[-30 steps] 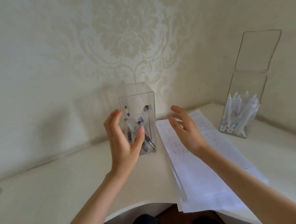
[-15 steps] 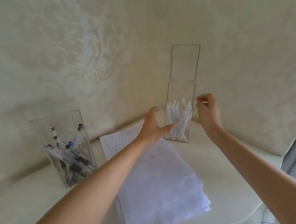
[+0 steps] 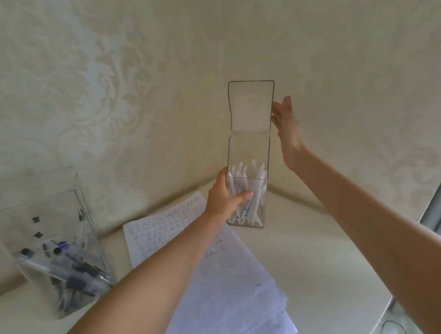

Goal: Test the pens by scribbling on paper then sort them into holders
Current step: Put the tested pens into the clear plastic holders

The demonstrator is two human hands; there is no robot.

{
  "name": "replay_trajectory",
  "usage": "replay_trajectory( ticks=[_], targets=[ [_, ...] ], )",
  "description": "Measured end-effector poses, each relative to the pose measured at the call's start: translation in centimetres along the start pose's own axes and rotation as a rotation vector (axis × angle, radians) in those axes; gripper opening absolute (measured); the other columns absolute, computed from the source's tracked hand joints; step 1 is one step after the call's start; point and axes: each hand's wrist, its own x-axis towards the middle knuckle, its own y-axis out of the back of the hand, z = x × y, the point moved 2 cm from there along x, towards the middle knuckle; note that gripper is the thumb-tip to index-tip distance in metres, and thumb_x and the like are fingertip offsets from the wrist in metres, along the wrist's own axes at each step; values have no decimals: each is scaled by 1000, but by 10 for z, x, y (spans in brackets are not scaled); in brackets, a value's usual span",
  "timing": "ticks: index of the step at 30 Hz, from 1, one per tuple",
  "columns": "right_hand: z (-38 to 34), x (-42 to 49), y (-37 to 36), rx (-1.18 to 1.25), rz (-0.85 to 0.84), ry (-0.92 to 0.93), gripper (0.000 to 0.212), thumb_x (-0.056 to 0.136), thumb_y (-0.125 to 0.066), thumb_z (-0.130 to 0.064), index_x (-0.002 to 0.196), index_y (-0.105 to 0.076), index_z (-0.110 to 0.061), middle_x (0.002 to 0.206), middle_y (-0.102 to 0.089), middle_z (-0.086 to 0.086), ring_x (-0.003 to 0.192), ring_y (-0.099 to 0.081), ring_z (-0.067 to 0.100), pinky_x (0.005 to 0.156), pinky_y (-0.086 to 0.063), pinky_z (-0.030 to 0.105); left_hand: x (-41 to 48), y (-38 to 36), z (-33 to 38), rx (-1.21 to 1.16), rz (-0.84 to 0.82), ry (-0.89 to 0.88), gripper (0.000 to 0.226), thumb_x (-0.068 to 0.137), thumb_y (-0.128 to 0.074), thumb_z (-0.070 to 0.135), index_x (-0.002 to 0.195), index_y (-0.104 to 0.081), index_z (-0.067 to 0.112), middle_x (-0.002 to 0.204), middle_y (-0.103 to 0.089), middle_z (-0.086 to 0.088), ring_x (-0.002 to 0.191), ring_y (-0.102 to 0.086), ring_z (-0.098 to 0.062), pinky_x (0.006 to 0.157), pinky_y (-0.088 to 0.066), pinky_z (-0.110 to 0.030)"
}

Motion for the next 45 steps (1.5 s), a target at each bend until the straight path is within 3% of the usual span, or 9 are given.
replay_trajectory(
  ticks=[6, 11, 13, 16, 24, 33, 38, 42, 45],
  targets=[
    [22, -53, 2, -194, 60, 59, 51, 101, -18, -49, 132, -43, -17, 122, -51, -6, 116, -46, 11, 100, -31, 29, -6, -1, -1, -48, 32, -8, 75, 77, -74, 23, 139, -31, 23, 116, -43, 10, 118, -43, -13, 96, -38, -28],
    [58, -84, 6, -148, 3, 75, 42, 103, -32, -34, 139, -37, -12, 126, -47, -9, 116, -44, 2, 89, -35, 4, -3, -1, -9, -89, 29, 30, 81, 75, -76, 28, 142, -29, 26, 131, -51, -3, 122, -47, -18, 83, -47, -24],
    [75, -82, 5, -156, -44, 7, 56, 98, -46, -38, 144, -26, -13, 141, -40, -4, 128, -40, 9, 102, -34, 16, -4, 0, -11, -90, 10, 30, 85, 75, -76, 30, 144, -26, 26, 135, -48, -4, 123, -47, -20, 76, -48, -18],
    [97, -79, -4, -201, -118, -99, 83, 88, -60, -46, 150, -12, -18, 152, -30, 5, 138, -34, 19, 112, -33, 41, -2, 3, -17, -1, 40, 16, 88, 75, -75, 36, 144, -24, 17, 141, -42, -6, 126, -44, -22, 100, -41, -34],
    [128, -32, -46, -354, 83, -137, 82, 89, -61, -39, 152, -9, -27, 153, -31, 2, 138, -36, 23, 105, -34, 31, 33, 17, -46, 90, 249, 82, 40, 86, -64, 19, 121, -49, 5, 121, -57, -8, 107, -56, -23, 88, -44, -31],
    [144, 7, -67, -445, 182, -107, 77, 90, -57, -40, 149, -13, -18, 149, -29, 15, 132, -35, 36, 108, -31, 49, -2, 45, -85, 667, -138, 54, 40, 92, -50, 26, 130, -46, 15, 136, -42, -4, 121, -42, -20, 102, -34, -33],
    [138, -3, -60, -519, 182, -269, 95, 87, -62, -41, 150, -1, -5, 152, -16, 24, 139, -23, 39, 114, -22, 44, -52, 64, -62, 481, -87, -51, 35, 95, -47, 24, 129, -46, 18, 134, -41, 6, 121, -41, -9, 98, -29, -20],
    [122, -62, -58, -517, 148, -62, 74, 89, -63, -31, 145, -23, -6, 146, -29, 16, 134, -31, 32, 108, -30, 40, -121, 90, -55, 423, -26, -118, 25, 92, -55, 30, 116, -56, 23, 117, -50, 17, 108, -48, 2, 90, -35, -14],
    [106, -110, -84, -470, -167, -1, 40, 92, -60, -23, 128, -47, -10, 133, -47, 7, 116, -50, 21, 92, -42, 31, -168, 127, -56, 451, 105, -114, 13, 88, -60, 28, 95, -66, 18, 94, -65, 12, 86, -59, 4, 78, -47, -17]
  ],
)
